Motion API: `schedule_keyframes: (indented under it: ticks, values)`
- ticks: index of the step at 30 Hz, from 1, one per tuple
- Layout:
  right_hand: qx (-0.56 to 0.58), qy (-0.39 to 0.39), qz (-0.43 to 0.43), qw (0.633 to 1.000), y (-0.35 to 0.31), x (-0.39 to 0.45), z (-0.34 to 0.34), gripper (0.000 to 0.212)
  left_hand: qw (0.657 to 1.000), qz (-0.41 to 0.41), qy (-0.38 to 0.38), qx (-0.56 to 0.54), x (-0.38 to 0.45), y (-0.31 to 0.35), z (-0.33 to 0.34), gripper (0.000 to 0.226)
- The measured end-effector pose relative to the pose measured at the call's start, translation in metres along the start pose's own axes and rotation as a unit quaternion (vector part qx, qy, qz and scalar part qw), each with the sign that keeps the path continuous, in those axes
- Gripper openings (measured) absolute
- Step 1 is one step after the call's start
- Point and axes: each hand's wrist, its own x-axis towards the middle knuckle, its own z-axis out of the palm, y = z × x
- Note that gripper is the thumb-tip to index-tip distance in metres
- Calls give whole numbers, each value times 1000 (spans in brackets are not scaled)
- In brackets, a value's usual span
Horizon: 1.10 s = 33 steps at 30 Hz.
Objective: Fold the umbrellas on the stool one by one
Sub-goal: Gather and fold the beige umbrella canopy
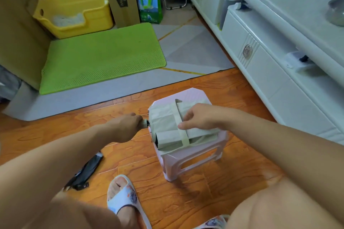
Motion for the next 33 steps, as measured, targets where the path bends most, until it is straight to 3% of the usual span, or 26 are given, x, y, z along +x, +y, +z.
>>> schedule_keyframes:
  ticks: [3,6,8,10,17,21,25,28,31,33]
  values:
    - [131,36,3,991,-17,19,18,44,999,14,21,-27,3,-7,6,18]
    - [240,97,-38,965,-22,24,12,19,998,37,30,-44,2,-5,0,11]
    - [244,156,-60,955,-20,24,-3,9,997,54,40,-43,0,-2,-2,17]
    - [210,197,-61,956,-12,26,-17,14,995,70,54,-39,-3,-1,2,28]
    - [236,170,-83,953,16,37,-30,14,990,86,96,-57,-1,-2,12,45]
    - [271,163,-89,945,17,39,-28,21,994,86,64,-29,0,0,24,49]
    - [306,139,-105,936,21,38,-33,24,993,91,-42,-54,-3,5,24,25]
    - [322,116,-126,931,21,33,-36,26,982,87,-103,-131,-3,-2,18,25]
    - [330,102,-138,928,18,29,-37,28,982,99,-116,-110,-3,-10,12,14]
    - [328,92,-141,930,17,27,-38,27,985,124,-82,-91,-3,-11,8,8]
